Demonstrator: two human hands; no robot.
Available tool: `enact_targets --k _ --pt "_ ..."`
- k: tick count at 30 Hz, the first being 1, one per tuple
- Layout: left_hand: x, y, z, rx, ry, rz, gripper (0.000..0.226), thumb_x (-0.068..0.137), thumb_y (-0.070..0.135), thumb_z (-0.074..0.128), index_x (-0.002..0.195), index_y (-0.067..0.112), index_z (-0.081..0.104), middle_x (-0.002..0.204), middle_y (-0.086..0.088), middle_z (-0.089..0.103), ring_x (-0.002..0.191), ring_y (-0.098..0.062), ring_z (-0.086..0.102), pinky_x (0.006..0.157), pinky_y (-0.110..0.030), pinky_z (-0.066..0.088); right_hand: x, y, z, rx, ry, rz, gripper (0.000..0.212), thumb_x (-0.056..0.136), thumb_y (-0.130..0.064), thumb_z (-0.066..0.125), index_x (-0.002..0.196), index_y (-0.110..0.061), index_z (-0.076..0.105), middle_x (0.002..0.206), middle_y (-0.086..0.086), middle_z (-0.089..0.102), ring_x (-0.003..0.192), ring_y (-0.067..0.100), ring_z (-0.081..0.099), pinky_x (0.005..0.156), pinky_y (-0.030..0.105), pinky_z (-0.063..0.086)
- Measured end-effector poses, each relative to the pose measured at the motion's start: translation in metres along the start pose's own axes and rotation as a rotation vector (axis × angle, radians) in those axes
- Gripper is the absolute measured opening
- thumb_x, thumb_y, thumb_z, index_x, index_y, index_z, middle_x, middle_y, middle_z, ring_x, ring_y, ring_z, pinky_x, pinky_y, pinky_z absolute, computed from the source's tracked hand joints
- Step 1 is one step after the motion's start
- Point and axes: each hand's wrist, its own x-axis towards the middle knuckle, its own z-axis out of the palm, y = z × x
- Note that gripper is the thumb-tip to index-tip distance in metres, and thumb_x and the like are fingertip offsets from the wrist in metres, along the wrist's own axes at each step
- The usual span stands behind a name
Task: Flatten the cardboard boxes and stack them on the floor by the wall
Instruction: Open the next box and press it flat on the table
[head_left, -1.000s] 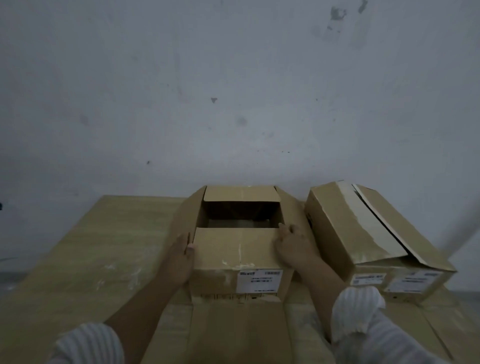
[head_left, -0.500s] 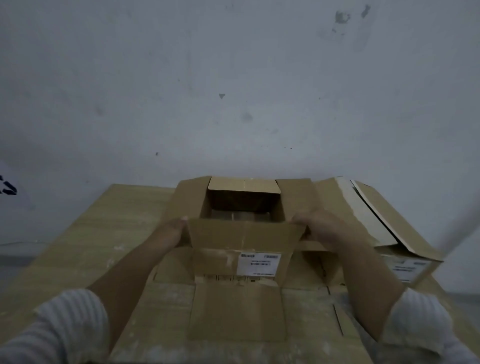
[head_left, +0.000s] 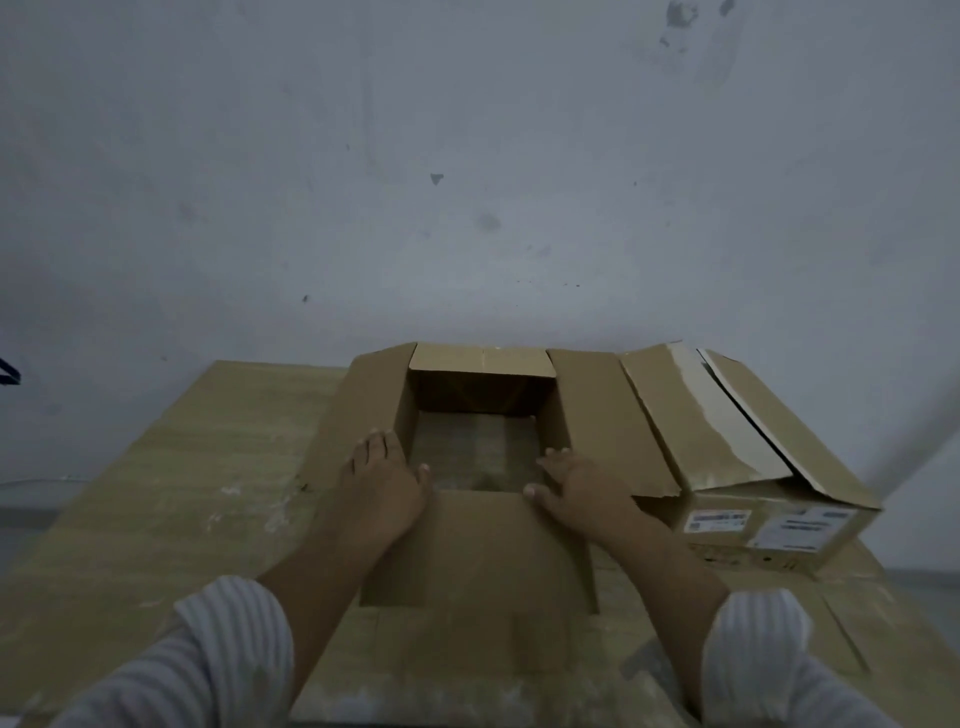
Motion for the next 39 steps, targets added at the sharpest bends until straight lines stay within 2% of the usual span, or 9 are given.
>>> enact_targets --k 7,15,18,23,26,29,31,35,39 --pt "0.052 0.008 -0.018 0.005 -0.069 0.045 0.069 0.097 0.038 0.038 0.15 0.007 0.007 0.16 -0.012 0.009 0.146 -0.029 0.01 0.118 -0.042 0.015 0.101 0.023 -0.012 -0.093 0.014 0.008 0.068 0.095 -0.042 0.044 0.15 -0.014 0.014 0.159 0.007 0.013 0.146 0.026 0.01 0.116 0.038 0.017" --pt "0.049 0.002 -0.01 -0.028 -0.035 0.092 0.075 0.092 0.035 0.041 0.151 0.009 0.004 0.16 -0.008 0.007 0.147 -0.023 0.009 0.118 -0.036 0.015 0.202 0.031 -0.035 -0.034 0.078 0.167 0.086 0.089 -0.04 0.053 0.15 -0.019 -0.003 0.16 0.002 -0.01 0.144 0.035 0.007 0.109 0.054 0.026" --pt "0.049 0.002 -0.011 -0.029 -0.037 0.08 0.076 0.093 0.038 0.04 0.151 0.01 0.001 0.161 -0.006 0.003 0.147 -0.021 0.006 0.119 -0.035 0.014 0.225 0.03 -0.033 -0.133 0.018 0.249 0.082 0.089 -0.04 0.049 0.15 -0.019 -0.001 0.16 0.002 -0.006 0.138 0.039 0.019 0.105 0.051 0.031" --pt "0.051 -0.001 -0.009 -0.061 -0.036 0.065 0.075 0.092 0.039 0.04 0.152 0.014 0.001 0.161 -0.002 0.003 0.147 -0.018 0.005 0.119 -0.037 0.015 0.23 0.03 -0.029 -0.137 -0.027 0.299 0.078 0.089 -0.043 0.047 0.15 -0.022 0.004 0.16 0.001 0.006 0.139 0.037 0.018 0.108 0.051 0.026" --pt "0.053 -0.006 -0.008 -0.297 -0.017 0.009 0.067 0.093 0.04 0.044 0.15 0.016 0.019 0.158 -0.002 0.02 0.144 -0.02 0.019 0.116 -0.039 0.023 0.212 0.029 -0.033 0.012 -0.03 0.307 0.08 0.09 -0.05 0.046 0.15 -0.022 0.002 0.16 -0.001 0.001 0.144 0.035 0.011 0.112 0.055 0.018" --pt "0.052 -0.021 -0.01 -0.503 0.075 -0.14 0.035 0.091 0.045 0.044 0.108 0.018 0.057 0.111 -0.003 0.062 0.108 -0.03 0.057 0.091 -0.045 0.046 0.174 0.035 -0.029 0.222 0.029 0.36 0.074 0.092 -0.053 0.041 0.15 -0.019 0.01 0.16 0.003 0.008 0.145 0.03 0.013 0.111 0.055 0.019" --pt "0.049 -0.037 -0.014 -0.492 0.089 -0.257 0.039 0.086 0.054 0.043 0.08 0.017 0.054 0.085 -0.006 0.061 0.087 -0.033 0.06 0.08 -0.045 0.049 0.142 0.044 -0.022 0.34 0.044 0.426 0.07 0.092 -0.059 0.034 0.148 -0.019 0.02 0.157 0.007 0.018 0.141 0.032 0.022 0.111 0.055 0.025" --pt "0.042 -0.067 -0.016 -0.551 0.007 -0.524 0.056 0.085 0.053 0.054 0.108 0.002 0.059 0.106 -0.023 0.062 0.094 -0.038 0.06 0.078 -0.041 0.047 0.082 0.061 -0.011 0.432 0.085 0.618 0.075 0.087 -0.069 0.027 0.142 -0.018 0.032 0.151 0.013 0.028 0.133 0.039 0.033 0.106 0.056 0.027" --pt "0.041 -0.073 -0.045 -1.122 0.006 -0.721 0.025 0.088 0.024 0.062 0.07 0.008 0.055 0.068 -0.015 0.051 0.054 -0.024 0.043 0.046 -0.021 0.035 0.047 0.073 -0.03 0.377 0.126 0.599 0.056 0.089 -0.055 0.043 0.118 -0.008 0.053 0.127 0.017 0.055 0.106 0.034 0.053 0.097 0.046 0.043"
